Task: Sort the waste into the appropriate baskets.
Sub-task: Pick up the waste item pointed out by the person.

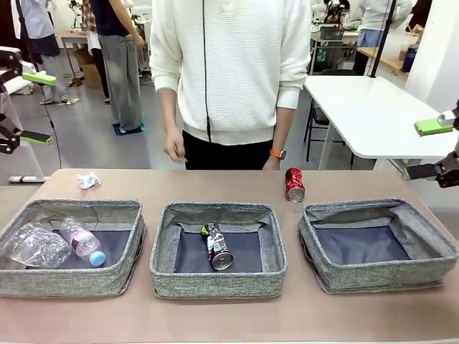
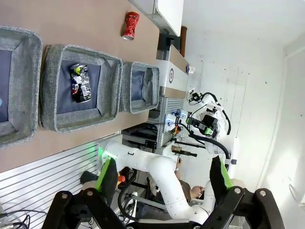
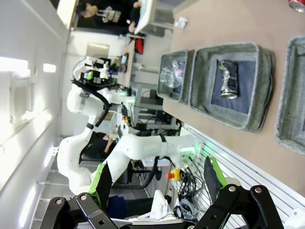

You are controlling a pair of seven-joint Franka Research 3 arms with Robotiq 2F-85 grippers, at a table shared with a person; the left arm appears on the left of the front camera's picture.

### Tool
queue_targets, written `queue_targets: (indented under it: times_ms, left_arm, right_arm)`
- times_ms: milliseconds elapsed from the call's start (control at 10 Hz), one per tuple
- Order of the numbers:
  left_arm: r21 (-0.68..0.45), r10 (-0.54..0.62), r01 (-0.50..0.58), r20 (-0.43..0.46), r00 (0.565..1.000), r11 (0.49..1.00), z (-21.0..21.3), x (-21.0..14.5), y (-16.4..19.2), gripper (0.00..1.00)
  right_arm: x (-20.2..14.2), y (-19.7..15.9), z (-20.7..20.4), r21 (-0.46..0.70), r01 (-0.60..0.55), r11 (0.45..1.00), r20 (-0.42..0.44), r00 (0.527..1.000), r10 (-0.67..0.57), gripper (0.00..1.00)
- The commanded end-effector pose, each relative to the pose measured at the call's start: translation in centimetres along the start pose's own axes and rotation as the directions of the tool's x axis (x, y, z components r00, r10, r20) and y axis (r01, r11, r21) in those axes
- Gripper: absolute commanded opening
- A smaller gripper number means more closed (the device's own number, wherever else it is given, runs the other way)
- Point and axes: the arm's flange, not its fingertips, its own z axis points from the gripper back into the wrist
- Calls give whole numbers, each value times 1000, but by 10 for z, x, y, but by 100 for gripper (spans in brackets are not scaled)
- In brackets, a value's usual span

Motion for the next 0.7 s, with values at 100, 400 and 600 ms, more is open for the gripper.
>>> queue_targets:
  times_ms: [100, 400, 600]
  left_arm:
    - [-14, -2, 2, -4, 1000, 1000, -1, 0, -1, 100]
    - [-14, -2, 2, -4, 1000, 1000, -1, 0, -1, 100]
    - [-14, -2, 2, -4, 1000, 1000, -1, 0, -1, 100]
  right_arm:
    - [4, 3, -2, 5, -13, 1000, 11, 1000, 13, 100]
    - [4, 3, -2, 5, -13, 1000, 11, 1000, 13, 100]
    - [4, 3, -2, 5, -13, 1000, 11, 1000, 13, 100]
